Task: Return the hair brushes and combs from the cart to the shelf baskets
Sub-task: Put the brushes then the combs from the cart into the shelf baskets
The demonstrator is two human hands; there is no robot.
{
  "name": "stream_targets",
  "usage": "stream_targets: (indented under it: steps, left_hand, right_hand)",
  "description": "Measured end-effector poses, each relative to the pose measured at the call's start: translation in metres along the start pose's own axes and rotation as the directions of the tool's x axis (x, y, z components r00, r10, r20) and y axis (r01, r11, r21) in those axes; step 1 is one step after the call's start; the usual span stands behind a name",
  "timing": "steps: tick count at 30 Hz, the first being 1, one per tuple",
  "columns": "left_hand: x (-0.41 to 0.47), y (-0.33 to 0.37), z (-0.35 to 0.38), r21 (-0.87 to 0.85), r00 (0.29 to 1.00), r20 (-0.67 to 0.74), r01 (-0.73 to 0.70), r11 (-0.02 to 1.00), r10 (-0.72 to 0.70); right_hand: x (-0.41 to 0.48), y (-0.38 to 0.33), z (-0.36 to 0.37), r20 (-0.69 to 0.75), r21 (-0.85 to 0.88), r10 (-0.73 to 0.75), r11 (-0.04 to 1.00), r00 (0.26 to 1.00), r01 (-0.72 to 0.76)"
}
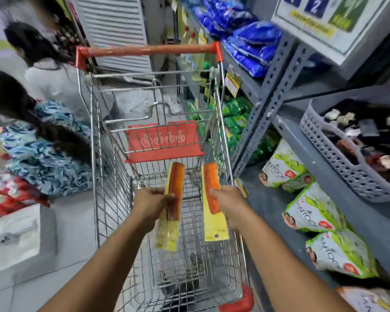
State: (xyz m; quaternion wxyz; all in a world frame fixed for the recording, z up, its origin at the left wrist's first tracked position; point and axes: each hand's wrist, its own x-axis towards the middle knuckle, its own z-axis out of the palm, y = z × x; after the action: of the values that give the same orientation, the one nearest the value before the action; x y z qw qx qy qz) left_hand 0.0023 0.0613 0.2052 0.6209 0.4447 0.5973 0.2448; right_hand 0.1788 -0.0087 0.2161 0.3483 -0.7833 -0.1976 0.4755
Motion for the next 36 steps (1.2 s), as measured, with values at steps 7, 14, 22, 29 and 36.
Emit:
stream_targets:
  steps: [7, 14, 22, 29, 36]
  left_hand:
    - [-0.047, 0.06, 0.036, -0.06, 0.981, 0.155, -0.111, 0.992, 0.119]
    - [-0.11, 0.101, 0.115, -0.077, 0.915, 0.361, -0.164, 0.983, 0.181]
    - [-0.203, 0.119, 0.231, -0.017, 0.706, 0.689, -0.209, 0.978, 0.163]
    - [-0.304, 0.095, 0.334, 0.029, 0.482, 0.87, -0.249, 0.968, 0.098]
    - [-0.403, 0.049, 0.416, 0.108, 0.344, 0.938, -0.403, 0.909, 0.041]
  right_hand:
    - [-0.063, -0.016, -0.07, -0.035, 0.272, -0.083, 0.958, 0.996, 0.09]
    - [-0.136, -0.002, -0.164, -0.2, 0.443, -0.13, 0.872, 0.971, 0.208]
    - [-0.246, 0.055, -0.27, -0.468, 0.533, -0.041, 0.783, 0.883, 0.32]
    - [-0.354, 0.131, -0.349, -0.734, 0.468, 0.089, 0.785, 0.673, 0.407]
    - [-0.425, 0.201, -0.397, -0.841, 0.475, 0.267, 0.781, 0.471, 0.405]
